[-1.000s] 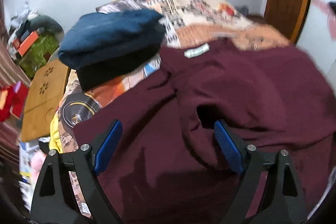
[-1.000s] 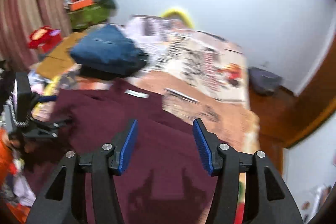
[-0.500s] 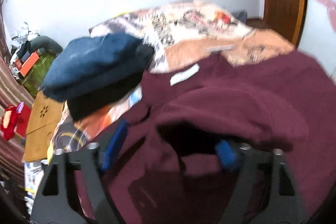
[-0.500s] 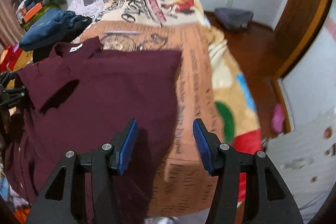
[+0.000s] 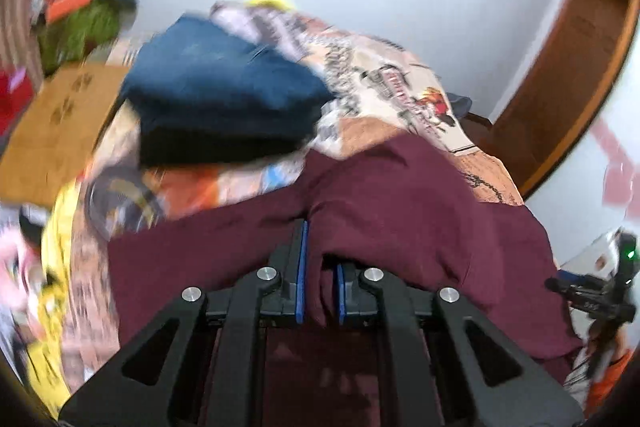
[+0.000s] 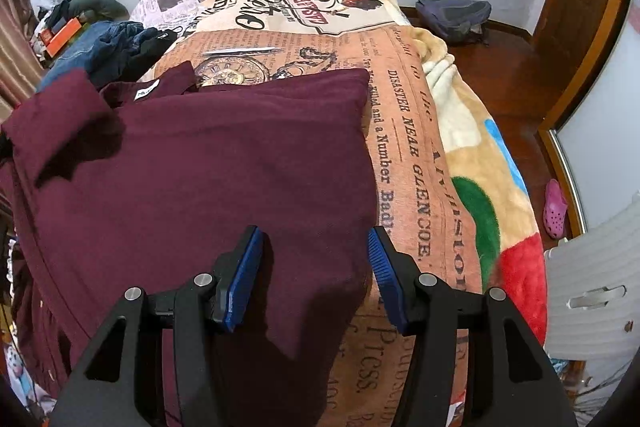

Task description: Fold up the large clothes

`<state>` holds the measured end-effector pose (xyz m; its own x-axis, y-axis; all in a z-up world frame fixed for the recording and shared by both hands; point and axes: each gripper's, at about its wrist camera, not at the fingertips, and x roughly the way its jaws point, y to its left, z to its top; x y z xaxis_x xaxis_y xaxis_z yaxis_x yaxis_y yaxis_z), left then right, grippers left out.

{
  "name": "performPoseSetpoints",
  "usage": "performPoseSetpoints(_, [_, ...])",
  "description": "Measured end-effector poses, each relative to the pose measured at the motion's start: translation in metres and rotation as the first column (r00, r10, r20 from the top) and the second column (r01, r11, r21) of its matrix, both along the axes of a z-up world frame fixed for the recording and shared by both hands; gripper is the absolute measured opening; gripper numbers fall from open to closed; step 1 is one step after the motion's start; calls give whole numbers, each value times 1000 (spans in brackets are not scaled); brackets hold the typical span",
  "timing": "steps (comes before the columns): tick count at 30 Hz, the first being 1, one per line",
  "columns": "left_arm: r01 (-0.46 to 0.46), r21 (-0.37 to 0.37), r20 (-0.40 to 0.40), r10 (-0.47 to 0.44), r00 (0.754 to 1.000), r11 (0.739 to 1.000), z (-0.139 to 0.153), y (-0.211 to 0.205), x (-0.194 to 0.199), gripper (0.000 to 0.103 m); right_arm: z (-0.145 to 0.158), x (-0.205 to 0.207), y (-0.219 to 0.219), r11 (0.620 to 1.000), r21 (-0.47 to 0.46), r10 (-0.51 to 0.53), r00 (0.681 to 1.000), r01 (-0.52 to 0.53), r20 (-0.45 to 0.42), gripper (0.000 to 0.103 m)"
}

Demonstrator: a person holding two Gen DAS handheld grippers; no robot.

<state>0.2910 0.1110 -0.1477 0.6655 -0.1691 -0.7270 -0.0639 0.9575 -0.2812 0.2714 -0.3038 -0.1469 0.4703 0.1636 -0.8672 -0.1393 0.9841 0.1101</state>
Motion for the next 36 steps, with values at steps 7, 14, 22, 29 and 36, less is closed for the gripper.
performPoseSetpoints(7, [-127, -117, -208, 101, 973, 985, -69, 56, -31, 37, -6, -2, -5, 999, 28, -31, 999, 30, 18, 58])
performPoseSetpoints(14, [-145, -117, -234, 115, 965, 982, -85, 53, -39, 42, -8, -1, -11, 993, 92, -72, 997, 72, -7, 61])
performPoseSetpoints(22, [-181, -160, -237, 140, 961, 970, -90, 58, -42, 42, -7, -2, -7, 996, 62, -72, 997, 71, 10, 61])
performPoseSetpoints(29, [-199, -124, -211, 170, 963, 972, -80, 64, -46, 42, -8, -1, -8, 995, 75, -74, 997, 73, 6, 61])
performPoseSetpoints(36, [-311, -224, -204, 268, 942, 924, -83, 103, -53, 42, -8, -2, -9, 994, 83, -76, 997, 75, 9, 61])
